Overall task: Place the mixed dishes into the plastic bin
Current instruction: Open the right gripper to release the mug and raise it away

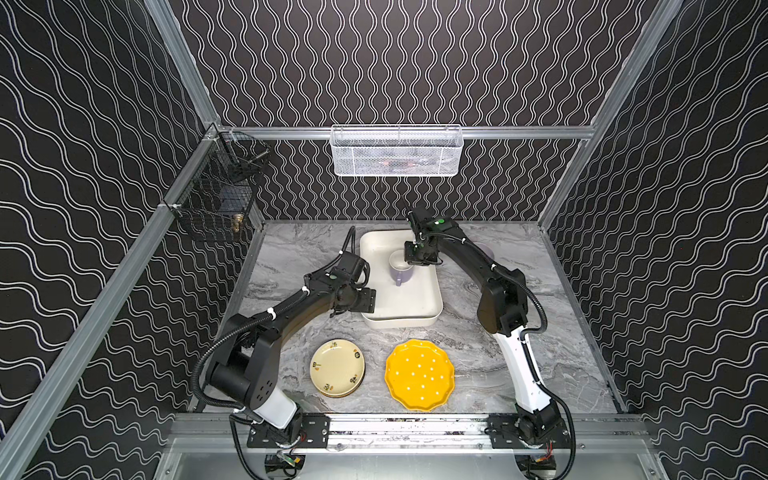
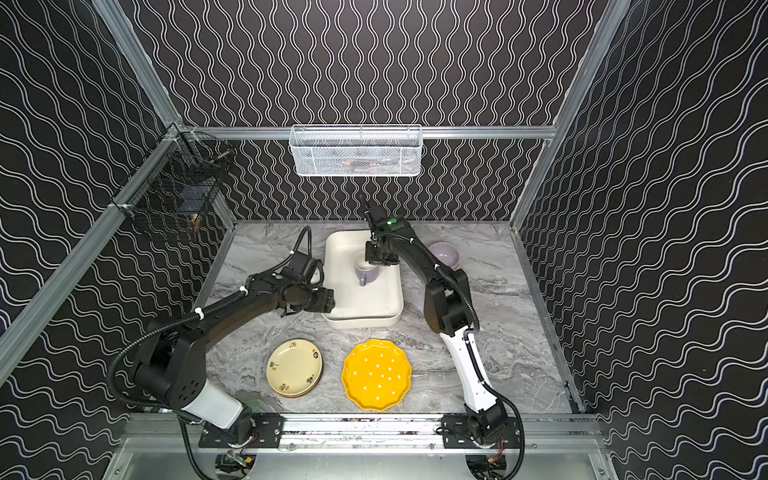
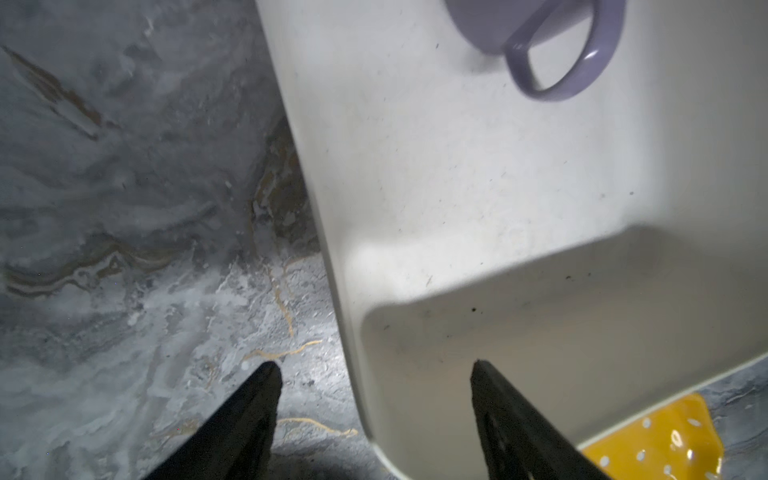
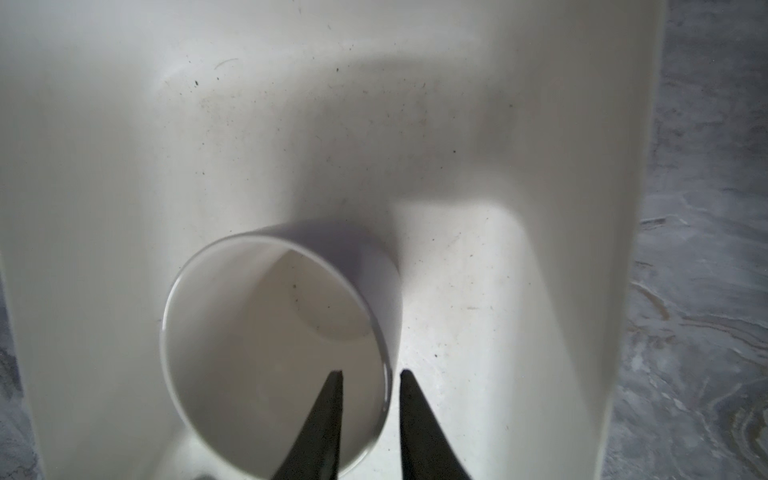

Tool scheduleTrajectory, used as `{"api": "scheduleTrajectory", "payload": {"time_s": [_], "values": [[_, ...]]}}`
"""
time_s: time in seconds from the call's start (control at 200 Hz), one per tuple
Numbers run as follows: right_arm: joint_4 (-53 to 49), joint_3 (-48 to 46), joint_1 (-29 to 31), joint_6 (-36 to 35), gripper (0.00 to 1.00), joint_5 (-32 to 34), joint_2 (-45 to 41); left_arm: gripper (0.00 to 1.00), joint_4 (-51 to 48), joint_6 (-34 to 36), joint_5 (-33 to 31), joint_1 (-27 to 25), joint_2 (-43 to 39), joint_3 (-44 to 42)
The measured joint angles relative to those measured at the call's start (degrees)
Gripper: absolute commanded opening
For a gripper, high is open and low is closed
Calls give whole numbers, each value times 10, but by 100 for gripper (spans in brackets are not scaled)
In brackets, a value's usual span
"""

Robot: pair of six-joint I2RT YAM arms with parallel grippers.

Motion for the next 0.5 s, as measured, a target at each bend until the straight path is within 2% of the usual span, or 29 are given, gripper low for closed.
{"api": "scheduleTrajectory", "payload": {"time_s": [0.25,0.495], "values": [[5,-30,0,-2,30,-4,-17,76,-9,-1,8,0,25,76],[28,-166,-25,-6,38,9,-159,75,-6,-19,26,-8,100,165]]}}
